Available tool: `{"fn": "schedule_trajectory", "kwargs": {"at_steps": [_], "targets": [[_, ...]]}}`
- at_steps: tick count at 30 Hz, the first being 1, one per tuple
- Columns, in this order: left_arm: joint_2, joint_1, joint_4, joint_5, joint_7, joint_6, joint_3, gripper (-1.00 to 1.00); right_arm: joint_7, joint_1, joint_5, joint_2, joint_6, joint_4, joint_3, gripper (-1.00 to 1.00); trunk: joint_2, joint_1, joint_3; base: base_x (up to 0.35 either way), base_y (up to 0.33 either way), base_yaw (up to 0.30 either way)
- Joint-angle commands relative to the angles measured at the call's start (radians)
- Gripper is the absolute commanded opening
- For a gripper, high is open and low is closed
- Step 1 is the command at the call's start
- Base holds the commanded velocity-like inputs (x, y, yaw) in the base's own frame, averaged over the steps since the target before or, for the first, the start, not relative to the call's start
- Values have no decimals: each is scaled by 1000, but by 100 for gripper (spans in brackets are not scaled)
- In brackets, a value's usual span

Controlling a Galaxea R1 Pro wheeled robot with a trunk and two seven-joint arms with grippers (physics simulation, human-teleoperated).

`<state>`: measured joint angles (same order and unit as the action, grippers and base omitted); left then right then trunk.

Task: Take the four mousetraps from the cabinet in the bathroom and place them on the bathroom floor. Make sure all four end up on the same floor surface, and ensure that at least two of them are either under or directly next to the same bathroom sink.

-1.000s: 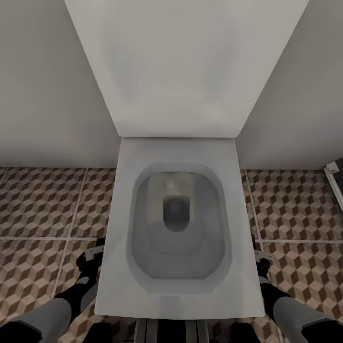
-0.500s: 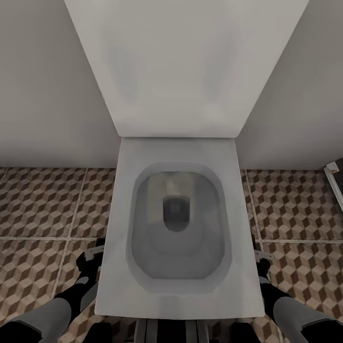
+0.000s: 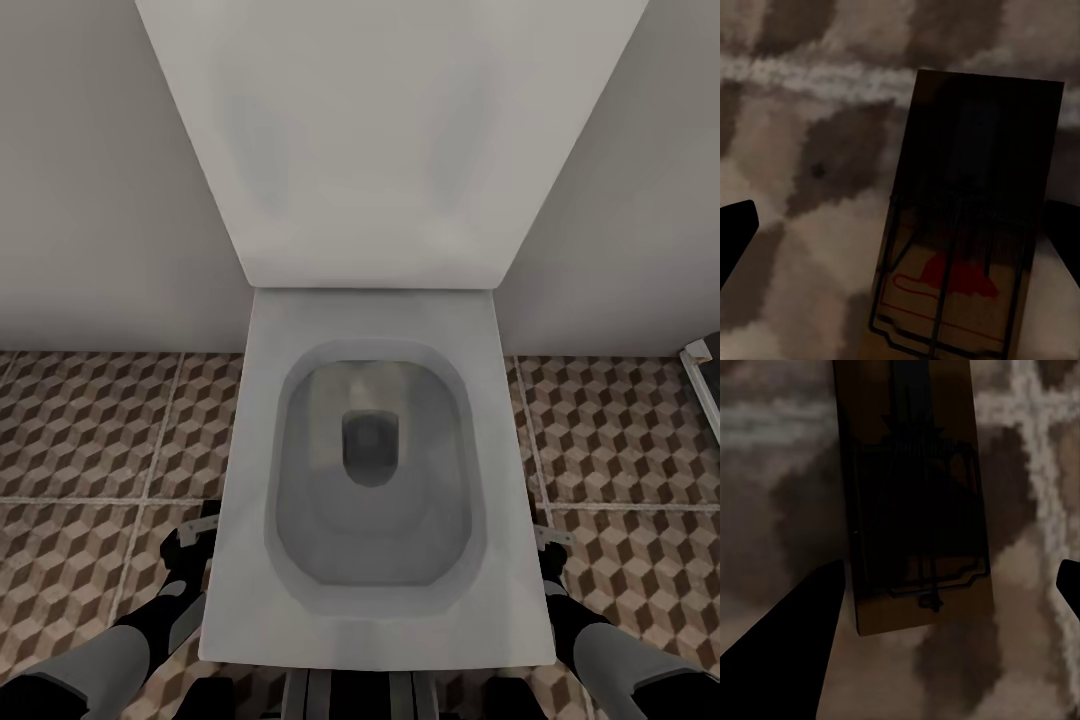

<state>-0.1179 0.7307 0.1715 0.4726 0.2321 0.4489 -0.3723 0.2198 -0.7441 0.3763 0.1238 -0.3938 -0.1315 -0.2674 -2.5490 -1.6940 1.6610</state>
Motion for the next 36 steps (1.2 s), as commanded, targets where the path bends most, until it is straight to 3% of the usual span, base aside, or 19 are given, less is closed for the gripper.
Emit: {"fn": "schedule_trajectory", "kwargs": {"at_steps": [1,15,36], "targets": [[-1,1,-1,16,19,-67,15,100,6,0,12,0,4,1,-7,100,0,-1,1,0,0,0],[0,1,-1,15,19,-66,15,100,6,0,12,0,4,1,-7,100,0,-1,1,0,0,0],[0,1,-1,15,19,-65,14,100,6,0,12,2,4,1,-7,100,5,9,-81,0,0,0]]}}
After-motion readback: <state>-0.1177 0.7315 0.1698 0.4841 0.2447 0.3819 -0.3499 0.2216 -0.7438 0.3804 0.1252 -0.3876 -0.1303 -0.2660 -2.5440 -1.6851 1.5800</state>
